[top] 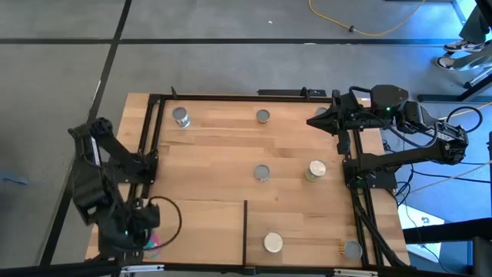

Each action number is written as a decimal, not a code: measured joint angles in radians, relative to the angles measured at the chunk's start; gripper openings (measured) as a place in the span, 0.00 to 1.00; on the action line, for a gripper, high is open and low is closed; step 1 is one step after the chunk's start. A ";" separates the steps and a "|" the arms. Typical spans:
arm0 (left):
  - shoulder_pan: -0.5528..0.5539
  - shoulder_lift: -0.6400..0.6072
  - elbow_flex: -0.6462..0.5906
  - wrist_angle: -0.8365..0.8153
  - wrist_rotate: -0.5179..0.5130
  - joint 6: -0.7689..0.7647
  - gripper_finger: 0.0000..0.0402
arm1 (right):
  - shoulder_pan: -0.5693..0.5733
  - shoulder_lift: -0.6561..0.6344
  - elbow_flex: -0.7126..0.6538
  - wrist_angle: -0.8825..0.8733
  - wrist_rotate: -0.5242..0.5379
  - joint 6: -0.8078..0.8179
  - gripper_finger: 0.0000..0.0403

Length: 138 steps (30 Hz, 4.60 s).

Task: Pick and place cans onto a shelf
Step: Put the canned chicken soup on the shelf, then put the canned mixed fruits on the shelf

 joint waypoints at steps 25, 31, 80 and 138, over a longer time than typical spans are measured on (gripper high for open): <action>-0.195 0.073 -0.002 -0.109 -0.076 -0.222 0.00 | 0.000 0.000 0.000 0.005 0.001 0.002 0.04; -0.195 0.101 -0.008 -0.106 -0.074 -0.174 0.03 | 0.000 0.000 0.000 0.005 0.001 0.001 0.04; -0.181 0.100 0.252 -0.261 -0.183 -0.219 0.07 | 0.000 0.002 0.000 0.005 0.000 0.001 0.04; 1.453 -0.379 -0.047 -0.254 -0.598 0.882 0.06 | -0.122 0.756 0.931 -0.329 0.246 -0.150 0.04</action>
